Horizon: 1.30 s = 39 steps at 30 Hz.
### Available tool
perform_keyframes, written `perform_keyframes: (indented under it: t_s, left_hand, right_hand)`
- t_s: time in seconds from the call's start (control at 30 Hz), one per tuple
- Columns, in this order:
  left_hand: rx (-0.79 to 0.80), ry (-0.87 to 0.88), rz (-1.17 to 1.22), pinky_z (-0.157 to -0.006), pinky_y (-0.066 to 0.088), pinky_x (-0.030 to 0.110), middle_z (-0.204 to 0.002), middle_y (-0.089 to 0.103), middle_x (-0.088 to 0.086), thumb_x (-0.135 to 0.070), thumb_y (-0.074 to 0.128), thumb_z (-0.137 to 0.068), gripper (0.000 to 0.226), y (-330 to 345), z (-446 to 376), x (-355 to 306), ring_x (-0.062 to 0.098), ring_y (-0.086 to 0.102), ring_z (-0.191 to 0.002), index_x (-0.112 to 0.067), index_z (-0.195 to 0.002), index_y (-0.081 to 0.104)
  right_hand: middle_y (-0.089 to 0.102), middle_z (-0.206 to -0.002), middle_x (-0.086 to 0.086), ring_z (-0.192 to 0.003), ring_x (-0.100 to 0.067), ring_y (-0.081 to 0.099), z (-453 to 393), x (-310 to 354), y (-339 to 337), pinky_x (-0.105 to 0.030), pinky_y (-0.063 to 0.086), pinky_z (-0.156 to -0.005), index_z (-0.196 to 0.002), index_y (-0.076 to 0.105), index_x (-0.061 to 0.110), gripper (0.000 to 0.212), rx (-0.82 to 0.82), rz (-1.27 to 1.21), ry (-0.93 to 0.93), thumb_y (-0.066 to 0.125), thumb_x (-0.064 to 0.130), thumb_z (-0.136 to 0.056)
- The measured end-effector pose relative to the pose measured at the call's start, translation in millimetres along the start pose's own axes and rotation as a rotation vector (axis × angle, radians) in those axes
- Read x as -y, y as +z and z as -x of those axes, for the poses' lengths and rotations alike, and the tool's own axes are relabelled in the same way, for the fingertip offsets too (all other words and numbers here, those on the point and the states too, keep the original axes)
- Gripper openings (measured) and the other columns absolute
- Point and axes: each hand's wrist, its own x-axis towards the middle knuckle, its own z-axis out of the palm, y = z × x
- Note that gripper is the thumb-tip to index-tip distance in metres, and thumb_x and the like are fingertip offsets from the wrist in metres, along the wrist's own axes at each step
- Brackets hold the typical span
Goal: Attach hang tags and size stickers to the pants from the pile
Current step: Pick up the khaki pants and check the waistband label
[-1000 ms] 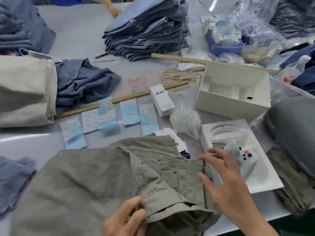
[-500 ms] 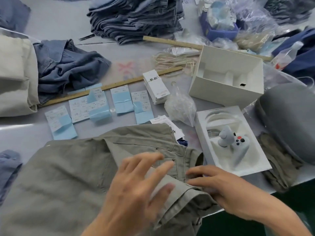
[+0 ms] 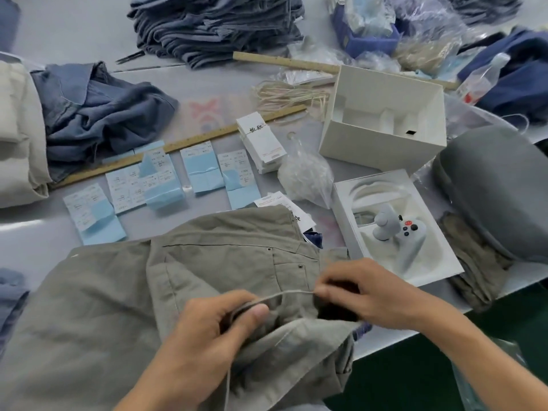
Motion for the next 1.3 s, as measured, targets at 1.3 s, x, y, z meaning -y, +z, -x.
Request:
perform_keyframes:
  t_s: [1.3]
  left_hand:
    - [0.136, -0.196, 0.666, -0.075, 0.058, 0.032, -0.088, 0.074, 0.021, 0.01, 0.074, -0.083, 0.079, -30.4, 15.2, -9.9, 0.026, 0.069, -0.077, -0.038, -0.14, 0.048]
  right_hand:
    - [0.065, -0.096, 0.013, -0.079, -0.003, 0.062, -2.1, 94.6, 86.0, -0.028, 0.054, -0.066, -0.105, 0.07, 0.021, 0.022, -0.407, -0.125, -0.188, 0.072, 0.017, -0.084]
